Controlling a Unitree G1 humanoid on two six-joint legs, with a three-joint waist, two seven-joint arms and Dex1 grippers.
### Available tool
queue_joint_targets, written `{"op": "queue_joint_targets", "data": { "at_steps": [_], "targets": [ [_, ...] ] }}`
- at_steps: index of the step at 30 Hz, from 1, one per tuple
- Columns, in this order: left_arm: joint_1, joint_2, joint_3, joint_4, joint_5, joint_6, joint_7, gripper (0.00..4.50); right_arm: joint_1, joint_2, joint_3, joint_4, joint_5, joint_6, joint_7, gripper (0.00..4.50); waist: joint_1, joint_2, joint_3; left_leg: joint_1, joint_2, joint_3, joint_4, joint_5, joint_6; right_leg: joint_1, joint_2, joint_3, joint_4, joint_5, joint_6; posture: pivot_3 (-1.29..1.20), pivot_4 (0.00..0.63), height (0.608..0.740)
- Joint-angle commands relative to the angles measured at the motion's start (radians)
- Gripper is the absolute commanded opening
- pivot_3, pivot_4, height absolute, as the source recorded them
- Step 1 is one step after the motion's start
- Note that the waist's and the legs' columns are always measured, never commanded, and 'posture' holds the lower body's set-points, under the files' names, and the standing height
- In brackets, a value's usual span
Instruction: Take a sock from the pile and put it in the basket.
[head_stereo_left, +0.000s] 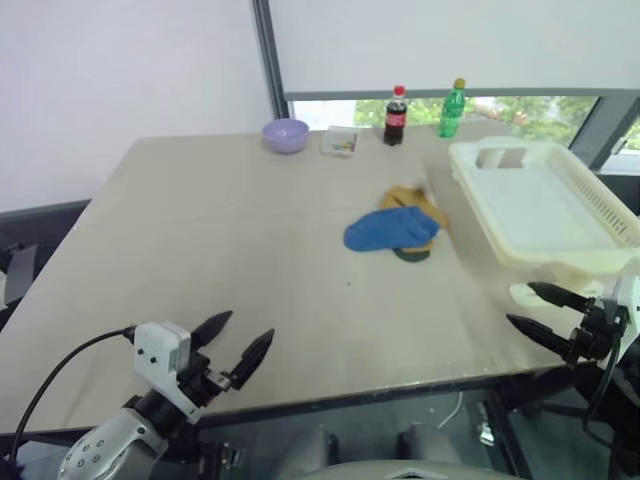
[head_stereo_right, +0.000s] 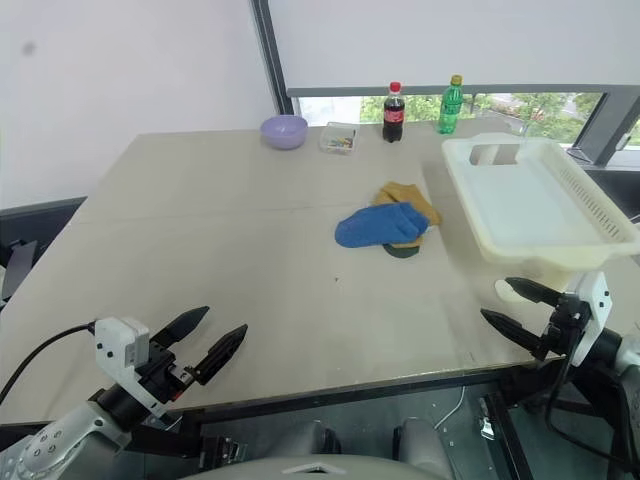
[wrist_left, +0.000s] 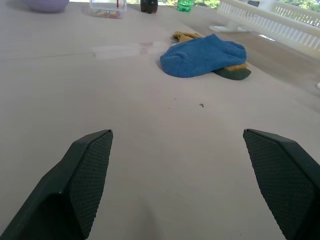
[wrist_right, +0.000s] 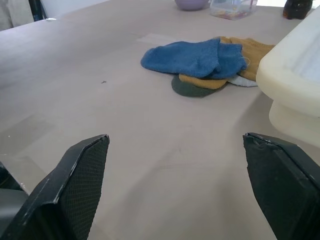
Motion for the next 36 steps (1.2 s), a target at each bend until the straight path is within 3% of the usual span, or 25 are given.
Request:
{"op": "queue_joint_targets", "data": {
  "at_steps": [1,2,3,7,12,36],
  "targets": [
    [0.007,-0.014,0.011,-0.047,0.005,-0.034,-0.002,4.50,-0.012,0.003,0.009,-0.017,0.006,-0.015,0.005,4.40,0.000,0.000,0.000,0.000,0.000,0.000,0.000,0.000,0.000,0.000,0.000,0.000,0.000,0.000,0.000,0.00,0.150,0.740],
    [0.010,-0.023,0.002,-0.050,0.014,-0.042,0.004,4.50,-0.018,0.010,0.019,-0.020,0.007,-0.012,0.001,4.40,0.000,-0.003,0.045,0.000,0.000,0.000,0.000,0.000,0.000,0.000,0.000,0.000,0.000,0.000,0.000,0.00,0.150,0.740],
    [0.014,-0.030,-0.004,-0.052,0.025,-0.049,0.006,4.50,-0.022,0.013,0.027,-0.024,0.009,-0.007,-0.001,4.40,-0.002,-0.006,0.056,0.003,0.003,0.001,0.001,-0.003,-0.001,0.008,-0.005,0.004,-0.001,-0.001,-0.001,0.00,0.150,0.740],
    [0.022,-0.043,-0.009,-0.054,0.041,-0.061,0.006,4.50,-0.029,0.009,0.041,-0.027,0.009,-0.005,-0.002,4.40,0.001,-0.002,0.078,0.001,0.003,0.001,0.001,-0.004,0.000,0.001,-0.007,0.002,-0.001,0.000,-0.003,0.00,0.150,0.740],
    [0.016,-0.043,-0.015,-0.051,0.051,-0.070,0.004,4.50,-0.039,0.006,0.049,-0.027,0.008,-0.004,0.002,4.40,0.013,-0.004,0.084,-0.004,0.003,0.002,0.000,-0.004,0.005,-0.003,-0.002,0.002,-0.002,-0.002,-0.010,0.00,0.150,0.740],
    [-0.037,-0.035,-0.012,-0.035,0.049,-0.059,-0.023,4.50,-0.023,0.023,0.051,-0.076,0.029,0.016,-0.022,4.40,0.024,-0.011,0.104,-0.003,0.003,0.004,0.000,-0.006,0.006,-0.005,-0.007,0.000,-0.002,-0.002,-0.009,0.00,0.150,0.740]
  ]
}}
